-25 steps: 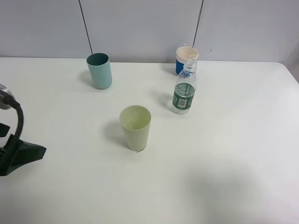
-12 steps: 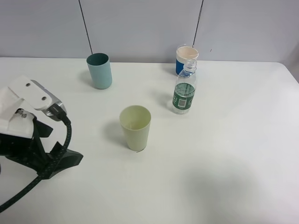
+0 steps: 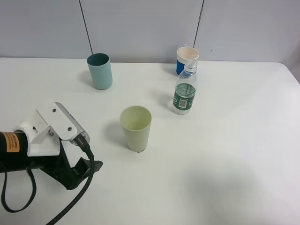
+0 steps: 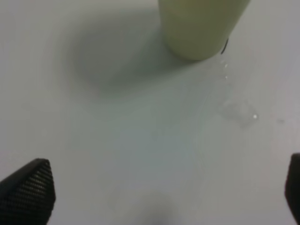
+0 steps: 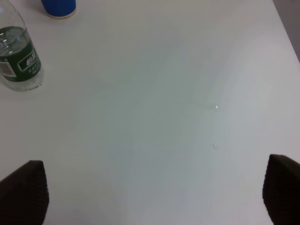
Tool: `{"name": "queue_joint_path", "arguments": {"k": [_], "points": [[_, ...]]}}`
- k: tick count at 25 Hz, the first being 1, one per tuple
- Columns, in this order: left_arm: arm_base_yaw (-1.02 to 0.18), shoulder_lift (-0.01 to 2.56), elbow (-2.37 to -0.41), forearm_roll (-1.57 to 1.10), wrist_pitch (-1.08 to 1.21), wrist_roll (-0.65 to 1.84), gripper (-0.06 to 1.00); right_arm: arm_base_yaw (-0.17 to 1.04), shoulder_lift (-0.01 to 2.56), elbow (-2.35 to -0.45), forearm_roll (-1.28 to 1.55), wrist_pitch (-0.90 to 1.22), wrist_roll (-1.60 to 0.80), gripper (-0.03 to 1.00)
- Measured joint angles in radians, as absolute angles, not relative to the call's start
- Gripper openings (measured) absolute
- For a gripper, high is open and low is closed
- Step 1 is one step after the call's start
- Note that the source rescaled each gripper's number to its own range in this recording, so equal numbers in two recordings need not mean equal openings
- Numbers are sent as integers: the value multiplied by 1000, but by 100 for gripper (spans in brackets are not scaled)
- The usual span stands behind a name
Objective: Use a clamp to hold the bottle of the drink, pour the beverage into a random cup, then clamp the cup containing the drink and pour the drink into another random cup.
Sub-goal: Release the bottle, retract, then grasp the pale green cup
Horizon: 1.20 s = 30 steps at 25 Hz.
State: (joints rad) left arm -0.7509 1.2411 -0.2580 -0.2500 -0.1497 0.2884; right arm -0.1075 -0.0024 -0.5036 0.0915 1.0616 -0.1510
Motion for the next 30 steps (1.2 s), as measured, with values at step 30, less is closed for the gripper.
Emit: {"name": "queue_joint_path", "arguments": {"k": [30], "points": [[-758,1809,-258,68,-1008,190,100,-108,-2,-504,92,1062,-151,82]]}}
